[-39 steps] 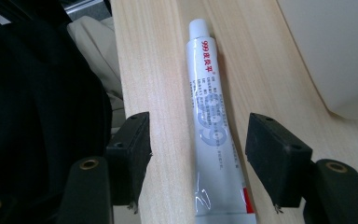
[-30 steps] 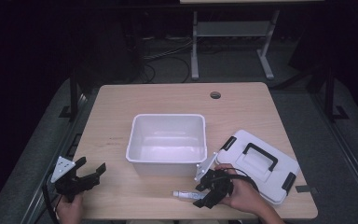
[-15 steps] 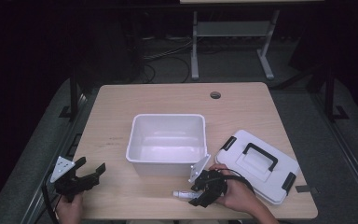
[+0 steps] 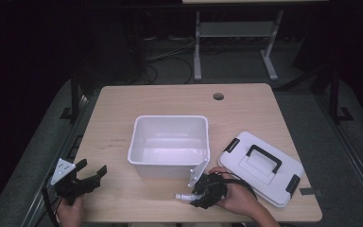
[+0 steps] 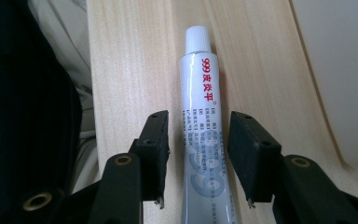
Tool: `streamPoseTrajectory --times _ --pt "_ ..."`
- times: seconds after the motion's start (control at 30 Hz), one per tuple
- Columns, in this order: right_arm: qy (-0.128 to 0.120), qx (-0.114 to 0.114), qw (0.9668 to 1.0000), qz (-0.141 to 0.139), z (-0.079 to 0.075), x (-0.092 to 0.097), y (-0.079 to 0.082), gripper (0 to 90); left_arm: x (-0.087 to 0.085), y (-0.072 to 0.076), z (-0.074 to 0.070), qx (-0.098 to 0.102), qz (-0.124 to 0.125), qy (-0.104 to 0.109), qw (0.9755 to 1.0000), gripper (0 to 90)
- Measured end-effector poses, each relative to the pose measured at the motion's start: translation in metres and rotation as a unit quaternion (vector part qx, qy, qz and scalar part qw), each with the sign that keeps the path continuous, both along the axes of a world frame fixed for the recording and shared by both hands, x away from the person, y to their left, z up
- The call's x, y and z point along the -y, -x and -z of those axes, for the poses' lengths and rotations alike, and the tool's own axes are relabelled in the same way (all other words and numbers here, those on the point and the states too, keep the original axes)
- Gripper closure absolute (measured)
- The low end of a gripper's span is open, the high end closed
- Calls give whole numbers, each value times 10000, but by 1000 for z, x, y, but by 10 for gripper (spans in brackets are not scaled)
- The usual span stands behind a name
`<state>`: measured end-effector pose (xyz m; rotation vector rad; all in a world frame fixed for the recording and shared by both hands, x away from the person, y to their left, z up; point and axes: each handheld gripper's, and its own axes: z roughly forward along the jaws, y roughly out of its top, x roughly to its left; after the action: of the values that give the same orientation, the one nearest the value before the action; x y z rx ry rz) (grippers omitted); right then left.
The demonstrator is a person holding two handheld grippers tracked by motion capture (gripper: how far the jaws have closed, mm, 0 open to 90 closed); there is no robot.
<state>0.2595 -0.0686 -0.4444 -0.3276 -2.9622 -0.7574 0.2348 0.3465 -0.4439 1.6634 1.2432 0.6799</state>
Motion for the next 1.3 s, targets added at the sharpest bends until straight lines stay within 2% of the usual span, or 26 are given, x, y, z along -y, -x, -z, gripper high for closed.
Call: streamPoseTrajectory --times 0.17,0.43,0.6,0.8,0.87,1.3 --pt "83 33 10000 -39 1 -2 1 607 -1 0 0 -3 -13 20 10000 140" --pt "199 227 9995 -69 1 -4 3 691 -1 0 0 -7 -16 43 10000 140" --pt "237 237 9994 -78 0 -5 3 706 -2 0 0 -11 -22 64 10000 140" --pt "383 171 9990 -122 -2 -9 1 713 -2 0 0 3 -22 58 10000 140" --pt "417 80 9990 -156 -3 -10 0 713 -2 0 0 5 -23 55 10000 140" --pt "380 34 9987 -351 -18 -15 5 714 -2 1 0 9 -22 51 10000 140"
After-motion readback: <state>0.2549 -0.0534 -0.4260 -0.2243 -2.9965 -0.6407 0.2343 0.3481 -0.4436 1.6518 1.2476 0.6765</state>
